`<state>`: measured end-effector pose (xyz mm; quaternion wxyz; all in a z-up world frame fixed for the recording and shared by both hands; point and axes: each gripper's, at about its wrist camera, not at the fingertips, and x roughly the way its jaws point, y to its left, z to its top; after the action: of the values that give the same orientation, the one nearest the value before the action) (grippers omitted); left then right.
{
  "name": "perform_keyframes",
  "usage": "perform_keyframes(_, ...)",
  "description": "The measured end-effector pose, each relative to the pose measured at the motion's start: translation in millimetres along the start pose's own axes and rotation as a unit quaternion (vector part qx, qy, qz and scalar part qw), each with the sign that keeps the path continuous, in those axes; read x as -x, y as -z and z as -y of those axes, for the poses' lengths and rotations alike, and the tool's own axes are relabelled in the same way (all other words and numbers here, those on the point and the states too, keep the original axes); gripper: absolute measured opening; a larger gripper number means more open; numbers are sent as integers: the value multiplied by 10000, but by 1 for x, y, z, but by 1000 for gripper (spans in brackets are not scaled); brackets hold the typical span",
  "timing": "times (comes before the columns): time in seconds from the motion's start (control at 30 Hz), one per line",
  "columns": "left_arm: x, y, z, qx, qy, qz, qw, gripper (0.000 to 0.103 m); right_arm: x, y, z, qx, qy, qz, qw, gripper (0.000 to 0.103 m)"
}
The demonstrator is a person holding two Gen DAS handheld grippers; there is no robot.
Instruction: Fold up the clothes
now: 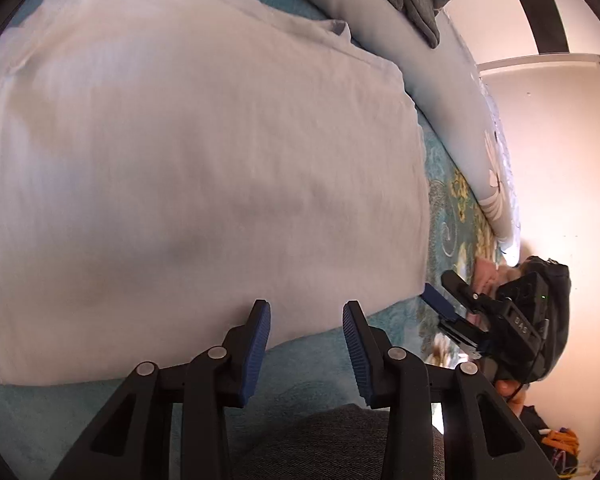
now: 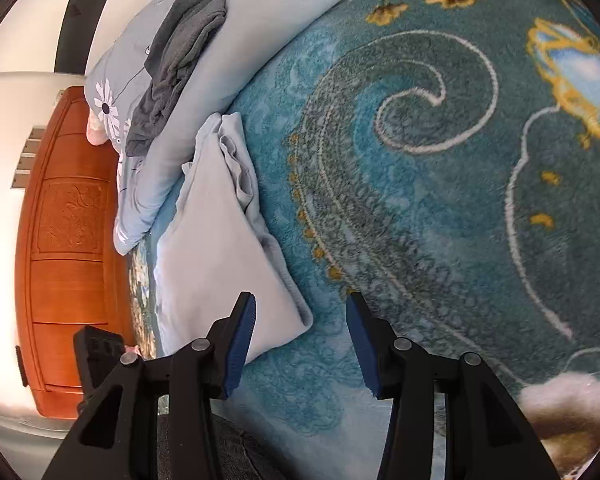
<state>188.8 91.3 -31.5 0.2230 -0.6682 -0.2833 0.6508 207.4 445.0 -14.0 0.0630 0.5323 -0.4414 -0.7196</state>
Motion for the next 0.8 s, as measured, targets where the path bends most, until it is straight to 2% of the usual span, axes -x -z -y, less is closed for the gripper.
perform_keyframes(0.37,14,-2,-22,443,731,389,9956,41,-23,0,-20,-107,246,151,9995,48)
perform_keyframes(0.47,18,-2,-27,563,929,494,9929,42,-30,3,-24,-169,406,158,9989,32)
perform_keyframes(0.53,24,-3,-32,643,1098,631,9899,41,-34,3,-30,-123,638,152,9978,14)
perform_keyframes(0.6,52,-5,-36,704,1365,1122,9818,42,-36,1,-37,-89,790,169,9967,9)
perform_keyframes(0.67,82,-2,-46,782,1471,1646,9722,43,-34,-1,-51,22,856,252,9960,7)
perform_keyframes(0.73,112,2,-57,892,1579,2149,9597,46,-31,-2,-72,264,834,351,9956,7)
perform_keyframes(0.8,138,9,-79,1169,1712,2558,9443,48,-34,1,-105,782,820,320,9930,7)
